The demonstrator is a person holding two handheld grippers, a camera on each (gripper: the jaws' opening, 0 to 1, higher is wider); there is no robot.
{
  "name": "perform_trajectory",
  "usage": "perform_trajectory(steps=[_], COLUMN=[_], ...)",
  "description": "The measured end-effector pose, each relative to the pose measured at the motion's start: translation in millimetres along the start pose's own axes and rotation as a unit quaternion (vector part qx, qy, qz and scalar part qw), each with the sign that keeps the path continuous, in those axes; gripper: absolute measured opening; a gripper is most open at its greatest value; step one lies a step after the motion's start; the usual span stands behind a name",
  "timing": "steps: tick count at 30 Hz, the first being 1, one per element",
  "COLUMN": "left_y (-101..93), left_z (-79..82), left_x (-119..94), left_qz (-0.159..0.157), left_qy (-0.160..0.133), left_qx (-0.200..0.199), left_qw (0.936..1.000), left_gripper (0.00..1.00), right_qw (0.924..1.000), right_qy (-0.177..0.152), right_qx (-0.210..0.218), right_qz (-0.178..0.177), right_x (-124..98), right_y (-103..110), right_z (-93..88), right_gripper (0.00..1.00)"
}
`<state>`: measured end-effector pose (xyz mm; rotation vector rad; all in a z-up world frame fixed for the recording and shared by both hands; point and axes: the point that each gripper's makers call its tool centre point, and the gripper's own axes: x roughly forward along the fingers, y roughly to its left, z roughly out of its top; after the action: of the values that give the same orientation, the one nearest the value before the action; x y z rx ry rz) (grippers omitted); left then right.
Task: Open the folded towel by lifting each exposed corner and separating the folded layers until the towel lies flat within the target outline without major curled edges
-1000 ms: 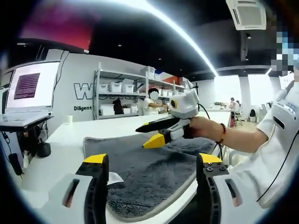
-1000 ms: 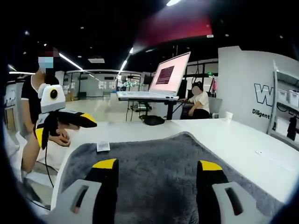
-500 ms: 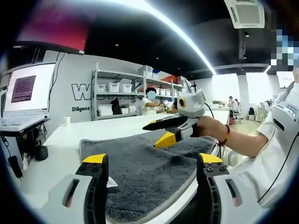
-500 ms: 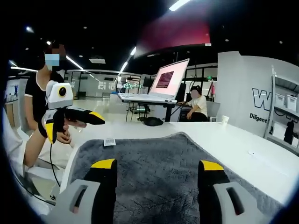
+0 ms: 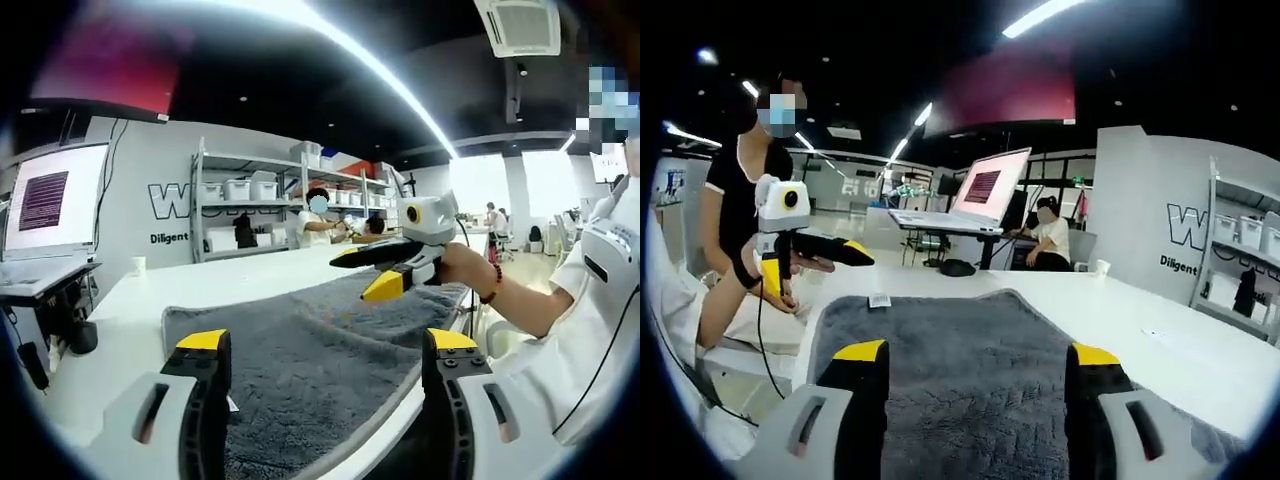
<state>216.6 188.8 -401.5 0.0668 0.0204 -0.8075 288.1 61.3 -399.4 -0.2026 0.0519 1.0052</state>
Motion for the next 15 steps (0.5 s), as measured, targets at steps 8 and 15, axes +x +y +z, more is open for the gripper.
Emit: perform_trajectory(steps=[8, 15], left_y=[-10.8, -21.5], left_z=[5.4, 8.0], left_x=[4.8, 10.9], left_qz=[-0.011, -0.021], left_qy=[-0.005, -0.006], left_qx=[0.000, 0.001], left_qw=[0.9999, 0.9998], left_gripper=[0.76, 0.76], right_qw=[0.9999, 0.9989], right_qy=[-0.003, -0.010], right_qx=[-0.015, -0.027], right_qz=[-0.007, -0.038], right_x=[-17.6, -48.9], right_y=[-3.8, -11.5], right_z=[4.3, 9.4], right_gripper=[0.71, 0.72])
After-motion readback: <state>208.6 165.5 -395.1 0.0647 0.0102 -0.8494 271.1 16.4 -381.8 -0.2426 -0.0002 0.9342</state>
